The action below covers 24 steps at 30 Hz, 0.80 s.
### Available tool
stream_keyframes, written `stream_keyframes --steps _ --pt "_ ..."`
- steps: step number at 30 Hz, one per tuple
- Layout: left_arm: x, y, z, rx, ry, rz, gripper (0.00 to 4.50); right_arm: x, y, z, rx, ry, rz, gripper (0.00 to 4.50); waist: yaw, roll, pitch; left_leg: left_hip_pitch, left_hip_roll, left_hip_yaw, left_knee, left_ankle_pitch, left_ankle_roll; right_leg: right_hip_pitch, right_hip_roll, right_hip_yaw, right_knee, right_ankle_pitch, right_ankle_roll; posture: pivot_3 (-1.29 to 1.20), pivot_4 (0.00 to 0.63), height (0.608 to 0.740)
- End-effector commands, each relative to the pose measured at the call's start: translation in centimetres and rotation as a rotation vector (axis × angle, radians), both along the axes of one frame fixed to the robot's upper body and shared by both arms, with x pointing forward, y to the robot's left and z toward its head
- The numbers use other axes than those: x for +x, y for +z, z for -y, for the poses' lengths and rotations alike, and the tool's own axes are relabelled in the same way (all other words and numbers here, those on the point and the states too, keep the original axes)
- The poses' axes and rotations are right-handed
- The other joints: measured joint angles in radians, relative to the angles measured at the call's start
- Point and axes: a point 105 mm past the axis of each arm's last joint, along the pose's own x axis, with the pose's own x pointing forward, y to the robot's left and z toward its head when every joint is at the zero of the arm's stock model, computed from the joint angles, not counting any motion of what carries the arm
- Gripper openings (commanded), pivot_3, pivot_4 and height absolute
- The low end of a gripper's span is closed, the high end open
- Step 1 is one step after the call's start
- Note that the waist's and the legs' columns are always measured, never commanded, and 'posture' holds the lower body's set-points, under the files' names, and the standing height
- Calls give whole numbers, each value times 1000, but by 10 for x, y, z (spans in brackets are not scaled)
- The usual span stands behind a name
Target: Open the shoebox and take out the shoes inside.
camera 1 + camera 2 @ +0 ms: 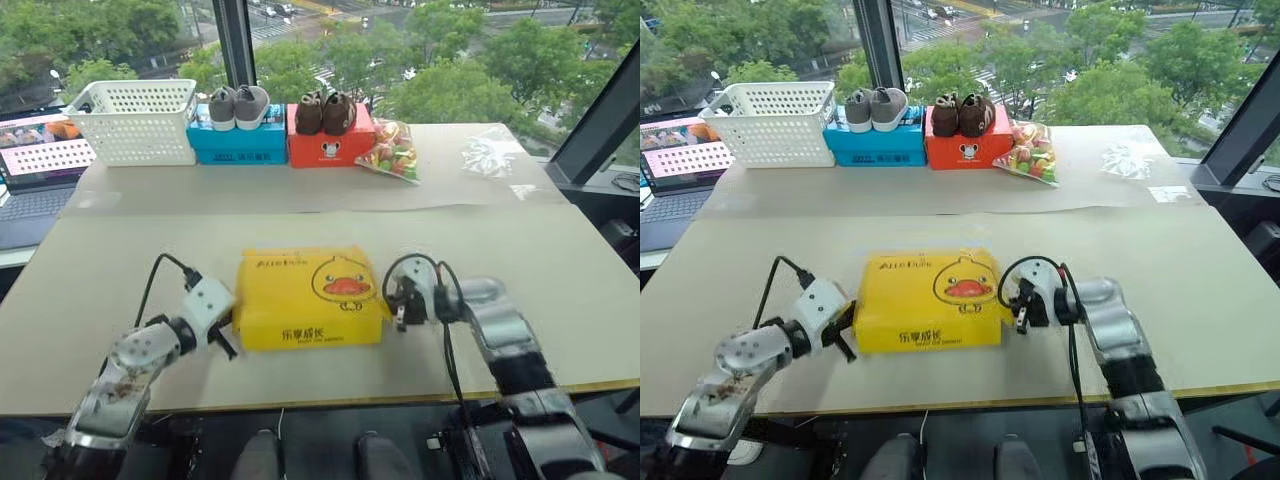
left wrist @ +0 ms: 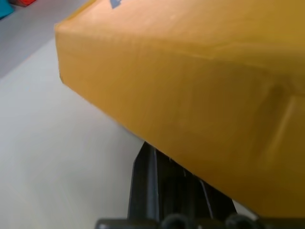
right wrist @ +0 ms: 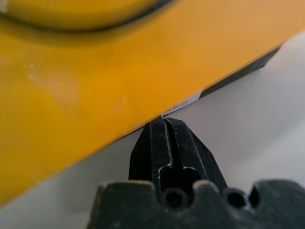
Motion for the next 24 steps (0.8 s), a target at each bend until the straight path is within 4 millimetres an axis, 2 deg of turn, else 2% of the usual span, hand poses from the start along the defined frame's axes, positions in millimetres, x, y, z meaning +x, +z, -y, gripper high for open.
stream_keyframes --steps 1,6,8,12,15,17,20,21,24 --pt "-18 -3 26 -34 -181 -33 0 -20 31 -24 47 117 55 62 -2 0 0 0 0 0 0 0 0 0 0 0 0 -1 0 0 150 740" --pt "8 -15 -25 130 -57 -1 0 -2 21 -4 -30 -27 91 62 -4 -1 -1 4 1 1 0 -3 -5 1 0 0 0 -6 -4 0 150 740" --pt "18 -9 -45 158 -9 9 0 9 18 17 -101 -86 121 62 -4 -1 0 4 1 1 0 -3 -5 1 0 0 0 -6 -4 0 150 740" --pt "23 1 -63 162 4 13 0 24 20 46 -166 -162 156 62 -1 -2 0 2 1 1 0 0 0 0 0 0 -1 -3 0 0 150 740" --pt "21 13 -68 153 -23 9 739 28 26 68 -212 -177 189 0 0 -2 0 1 1 2 -2 0 0 0 0 0 -2 -3 -1 0 150 740" --pt "17 26 -66 119 -61 5 1561 22 38 78 -208 -138 186 0 0 -2 1 0 1 2 -2 0 0 -1 0 0 -1 -3 -1 0 150 740" --pt "12 51 -63 76 -107 16 2775 18 65 83 -152 -118 199 824 -1 -2 1 -2 1 2 -2 0 0 -4 0 0 0 -3 -1 0 150 740" --pt "10 62 -62 59 -121 23 3225 16 75 84 -133 -108 202 1222 -3 -2 1 -2 1 2 -1 0 0 -4 0 0 0 -3 -1 0 150 740" --pt "-1 95 -61 -19 -145 10 4221 5 97 84 -92 -73 200 2244 -6 -3 2 -2 3 2 -1 0 0 -3 1 0 0 -3 0 0 150 740"
